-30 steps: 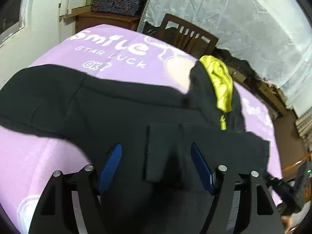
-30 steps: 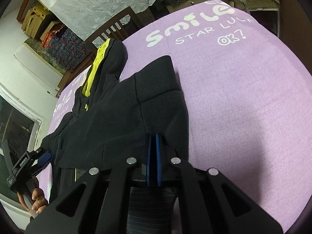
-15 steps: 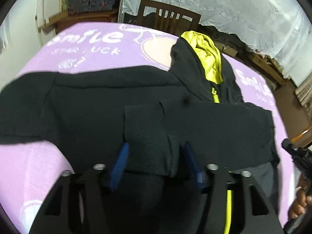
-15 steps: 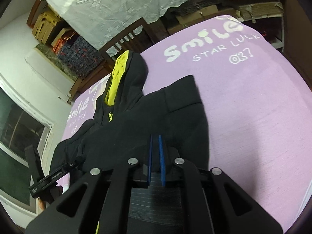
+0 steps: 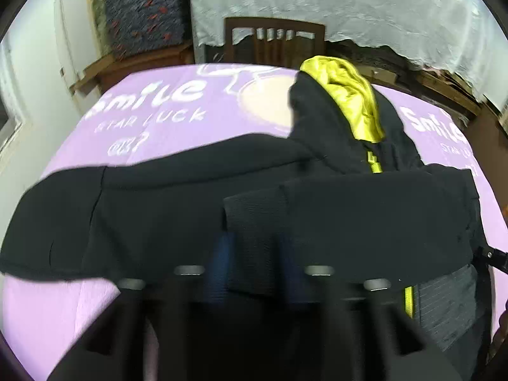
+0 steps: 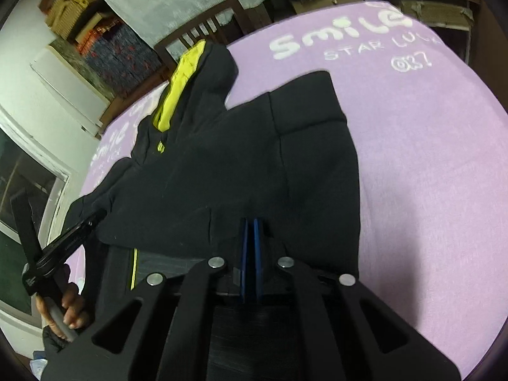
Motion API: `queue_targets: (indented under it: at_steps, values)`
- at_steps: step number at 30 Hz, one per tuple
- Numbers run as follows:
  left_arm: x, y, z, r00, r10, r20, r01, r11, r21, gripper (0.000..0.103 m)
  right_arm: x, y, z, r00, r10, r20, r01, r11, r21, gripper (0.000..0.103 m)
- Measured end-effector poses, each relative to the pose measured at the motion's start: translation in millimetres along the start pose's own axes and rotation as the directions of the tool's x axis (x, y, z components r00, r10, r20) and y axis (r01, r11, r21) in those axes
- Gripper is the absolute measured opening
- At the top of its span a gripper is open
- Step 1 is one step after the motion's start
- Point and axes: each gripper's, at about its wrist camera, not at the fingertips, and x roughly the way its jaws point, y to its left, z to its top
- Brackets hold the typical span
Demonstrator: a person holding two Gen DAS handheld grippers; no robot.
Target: Fold large clothes
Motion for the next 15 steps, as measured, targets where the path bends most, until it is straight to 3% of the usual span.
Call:
queue_targets:
  at_steps: [1,5,6,8,10,15]
  values:
    - [0.5,6.4,-0.1,1.0,0.013,-0.009,-0.013,1.0,-0.028,0.067,-0.2,-1.1,1.0,1.0,0.004,-0.01,-0.004,1.0,0.003,0.002]
    - [-14.4,46.4,2.0,0.995,-0.096,-0.012,0.093,0.98,-0.177,0.067,-4.1,-9.3,2.6,0.998,0.056,0.008,-0.056,0.997,0.06,0.003]
    - [-20.1,56.6,3.3,0.995,-0.095,-0.002,0.093,0.975,-0.202,0.067,-8.7,-9.4,3.0,0.997,0.075,0.032,-0.077,0.995,0.065,0.009]
    - [-32.4,81.0,3.3,0.996,-0.083,0.015,0.084,0.961,-0.263,0.067,-17.9,-6.8,4.8,0.993,0.092,0.077,-0.097,0.994,0.051,0.011]
    - [-41.1,101.4,-0.4,0.997,-0.08,0.019,0.081,0.948,-0.308,0.068,-18.4,-5.2,4.5,0.99,0.114,0.086,-0.118,0.992,0.049,0.02]
    - [-60.9,171.2,-30.6,0.999,0.044,-0.017,-0.047,0.905,-0.423,0.069,-5.6,-15.0,3.7,0.989,0.136,0.064,-0.142,0.985,0.093,0.02]
